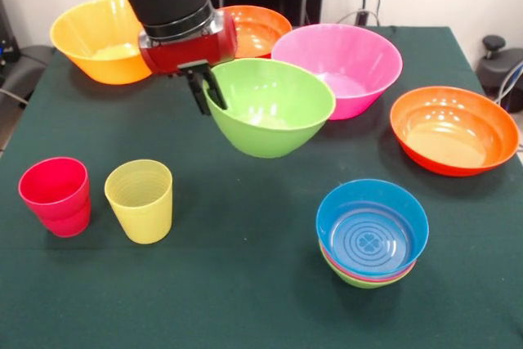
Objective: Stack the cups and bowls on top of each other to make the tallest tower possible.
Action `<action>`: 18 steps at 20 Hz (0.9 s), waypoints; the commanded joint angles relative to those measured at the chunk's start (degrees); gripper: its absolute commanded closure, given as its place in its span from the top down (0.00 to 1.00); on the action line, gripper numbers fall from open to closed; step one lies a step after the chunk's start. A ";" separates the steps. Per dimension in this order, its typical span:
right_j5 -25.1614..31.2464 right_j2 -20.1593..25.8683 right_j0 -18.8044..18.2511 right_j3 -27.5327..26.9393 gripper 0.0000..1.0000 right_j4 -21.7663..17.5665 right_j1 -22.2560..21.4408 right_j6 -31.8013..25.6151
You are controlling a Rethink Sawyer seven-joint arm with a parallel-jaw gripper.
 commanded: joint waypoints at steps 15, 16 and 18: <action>11.78 -3.14 9.75 -10.98 0.00 6.00 5.36 3.44; 12.14 -3.33 10.00 -11.50 0.00 6.20 5.61 3.46; 13.89 -3.95 10.73 -12.87 0.00 6.92 6.01 3.97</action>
